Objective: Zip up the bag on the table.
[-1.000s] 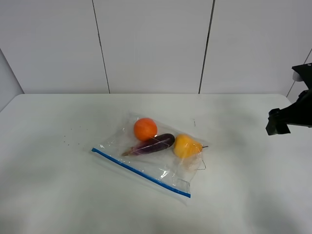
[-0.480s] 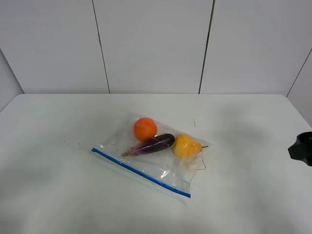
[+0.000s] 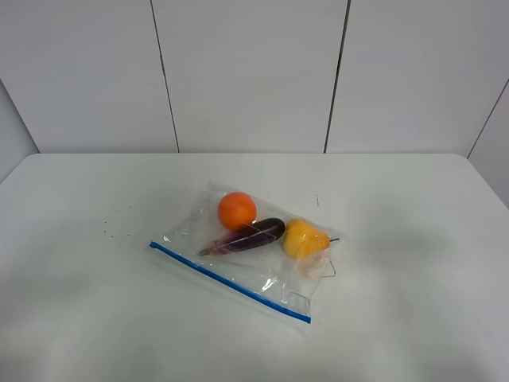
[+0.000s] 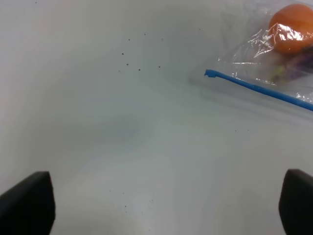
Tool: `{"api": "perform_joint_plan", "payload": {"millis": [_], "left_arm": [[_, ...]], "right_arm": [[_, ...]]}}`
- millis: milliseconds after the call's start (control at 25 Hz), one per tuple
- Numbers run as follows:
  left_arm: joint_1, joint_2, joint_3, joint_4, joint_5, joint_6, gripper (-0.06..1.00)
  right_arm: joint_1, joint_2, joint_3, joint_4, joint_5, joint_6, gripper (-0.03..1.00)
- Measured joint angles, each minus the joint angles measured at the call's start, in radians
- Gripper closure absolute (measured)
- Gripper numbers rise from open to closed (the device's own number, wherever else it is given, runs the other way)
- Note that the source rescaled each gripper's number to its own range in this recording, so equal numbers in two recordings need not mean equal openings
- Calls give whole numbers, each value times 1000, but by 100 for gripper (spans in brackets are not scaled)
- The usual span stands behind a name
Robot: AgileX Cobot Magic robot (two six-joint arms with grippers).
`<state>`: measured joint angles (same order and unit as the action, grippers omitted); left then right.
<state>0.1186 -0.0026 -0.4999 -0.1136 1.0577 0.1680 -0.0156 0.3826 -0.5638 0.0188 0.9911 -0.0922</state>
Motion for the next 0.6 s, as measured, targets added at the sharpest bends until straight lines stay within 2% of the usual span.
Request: {"api": "perform_joint_plan", "payload": {"millis": [360,600], "left_arm": [[0,0,0,0,0,0,-5],[0,0,0,0,0,0,-5]], "right_arm": [[0,-274,55,5,25,4,-3],[0,-375,63,5,26,11,-3]]}}
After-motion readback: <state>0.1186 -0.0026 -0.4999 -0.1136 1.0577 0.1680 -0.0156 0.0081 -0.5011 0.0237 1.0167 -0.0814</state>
